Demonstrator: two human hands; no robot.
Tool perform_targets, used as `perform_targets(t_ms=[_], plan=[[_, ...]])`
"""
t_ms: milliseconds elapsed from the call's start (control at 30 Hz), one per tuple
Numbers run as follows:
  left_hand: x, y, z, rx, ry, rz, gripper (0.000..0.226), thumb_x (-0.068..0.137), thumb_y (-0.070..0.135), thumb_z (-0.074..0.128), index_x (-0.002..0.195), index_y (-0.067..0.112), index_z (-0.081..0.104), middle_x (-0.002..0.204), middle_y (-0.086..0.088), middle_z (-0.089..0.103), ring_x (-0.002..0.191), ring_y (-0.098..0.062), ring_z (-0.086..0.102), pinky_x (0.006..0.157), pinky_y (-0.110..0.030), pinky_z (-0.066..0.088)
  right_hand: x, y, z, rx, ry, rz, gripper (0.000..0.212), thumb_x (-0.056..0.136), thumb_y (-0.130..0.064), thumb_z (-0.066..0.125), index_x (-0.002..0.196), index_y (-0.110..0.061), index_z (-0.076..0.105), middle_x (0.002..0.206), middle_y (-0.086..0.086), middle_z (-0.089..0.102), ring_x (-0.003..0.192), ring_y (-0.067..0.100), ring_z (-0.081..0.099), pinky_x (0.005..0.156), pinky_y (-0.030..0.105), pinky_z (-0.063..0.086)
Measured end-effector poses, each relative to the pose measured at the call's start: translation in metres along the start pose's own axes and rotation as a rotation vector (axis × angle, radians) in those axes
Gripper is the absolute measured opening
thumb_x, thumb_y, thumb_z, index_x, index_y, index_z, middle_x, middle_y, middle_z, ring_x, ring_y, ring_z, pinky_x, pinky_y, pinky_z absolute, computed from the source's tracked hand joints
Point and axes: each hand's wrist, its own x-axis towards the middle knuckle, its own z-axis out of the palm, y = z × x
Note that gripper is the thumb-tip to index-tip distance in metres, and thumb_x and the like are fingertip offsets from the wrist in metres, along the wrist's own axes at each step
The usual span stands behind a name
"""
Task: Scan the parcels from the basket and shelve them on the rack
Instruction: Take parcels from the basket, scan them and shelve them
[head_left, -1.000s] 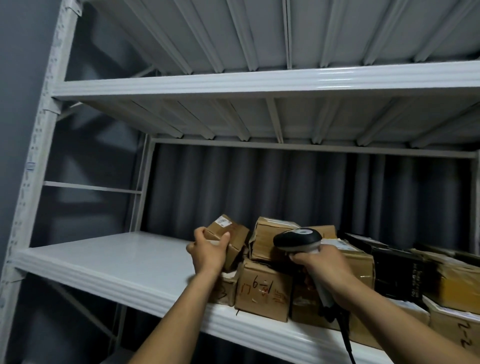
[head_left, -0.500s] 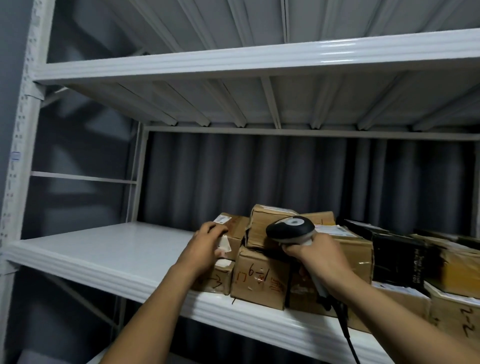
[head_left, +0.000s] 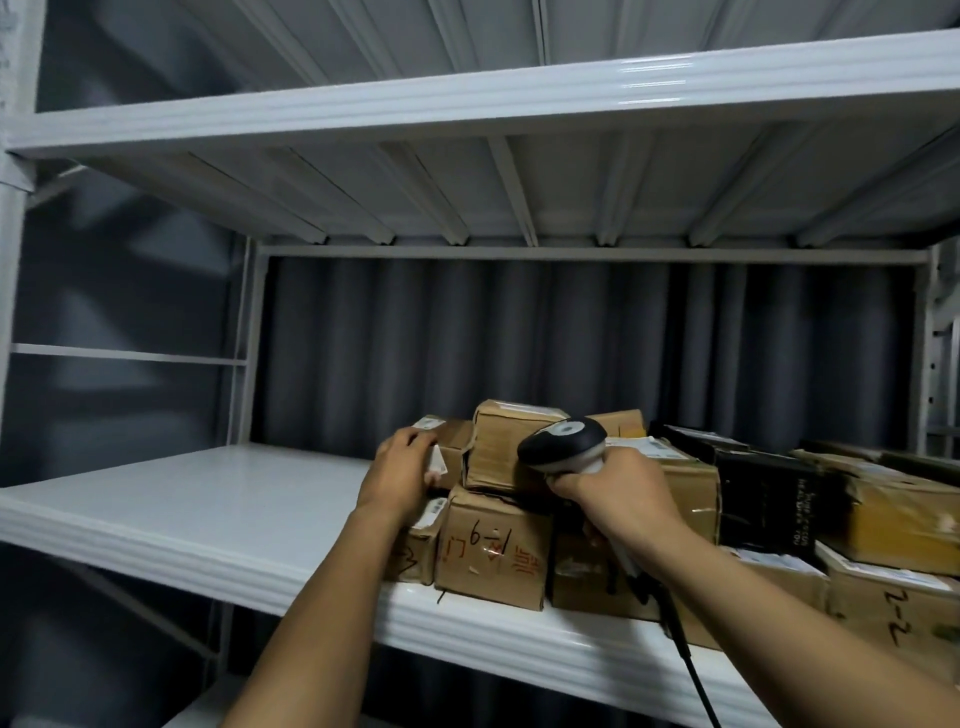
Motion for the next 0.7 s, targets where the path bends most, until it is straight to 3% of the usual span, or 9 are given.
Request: perform_targets(t_ms=[300, 400, 533, 633, 700], plan=[[-0.049, 0.021, -0.062, 0.169, -0.009, 0.019, 0.054, 0.09, 0.024, 0.066, 0.14, 0.024, 0.047, 0.148, -0.006, 0.036, 0.134, -0.029, 0.034, 0.106, -0.04, 0.037, -0.038, -0.003, -0.031, 0.013, -0.003, 0.007, 0.021, 0.073, -0.032, 0.073, 0.071, -0.012, 0.068, 0.072, 0.009, 0.069, 0.075, 0.027, 0.066, 0.049, 0.027, 0.035], [-0.083, 0.043, -0.08, 0.199, -0.016, 0.048, 0.05, 0.092, 0.024, 0.062, 0.14, 0.023, 0.047, 0.146, -0.006, 0.037, 0.132, -0.03, 0.035, 0.104, -0.038, 0.037, -0.069, -0.001, -0.053, 0.068, 0.003, -0.002, 0.016, 0.073, -0.027, 0.073, 0.068, -0.014, 0.066, 0.067, 0.007, 0.065, 0.068, 0.027, 0.065, 0.05, 0.025, 0.039], [-0.144, 0.075, -0.082, 0.205, -0.081, 0.081, 0.046, 0.09, 0.023, 0.061, 0.136, 0.021, 0.051, 0.144, -0.008, 0.039, 0.127, -0.032, 0.041, 0.103, -0.039, 0.04, -0.125, 0.018, -0.083, 0.127, -0.033, 0.047, 0.018, 0.077, -0.018, 0.072, 0.062, -0.01, 0.064, 0.05, 0.001, 0.059, 0.042, 0.013, 0.056, 0.039, 0.021, 0.043], [-0.201, 0.091, -0.069, 0.196, -0.163, 0.111, 0.046, 0.09, 0.025, 0.062, 0.135, 0.019, 0.053, 0.144, -0.008, 0.041, 0.13, -0.031, 0.04, 0.103, -0.041, 0.041, -0.173, 0.047, -0.097, 0.118, -0.089, 0.079, 0.017, 0.077, -0.022, 0.072, 0.067, -0.01, 0.064, 0.057, 0.007, 0.064, 0.043, 0.018, 0.058, 0.044, 0.025, 0.048], [-0.246, 0.101, -0.056, 0.19, -0.229, 0.131, 0.044, 0.091, 0.026, 0.061, 0.133, 0.019, 0.054, 0.144, -0.008, 0.041, 0.132, -0.03, 0.038, 0.104, -0.041, 0.04, -0.207, 0.074, -0.102, 0.055, -0.15, 0.098, 0.022, 0.076, -0.027, 0.073, 0.065, -0.011, 0.062, 0.056, 0.009, 0.064, 0.044, 0.017, 0.058, 0.049, 0.024, 0.042]])
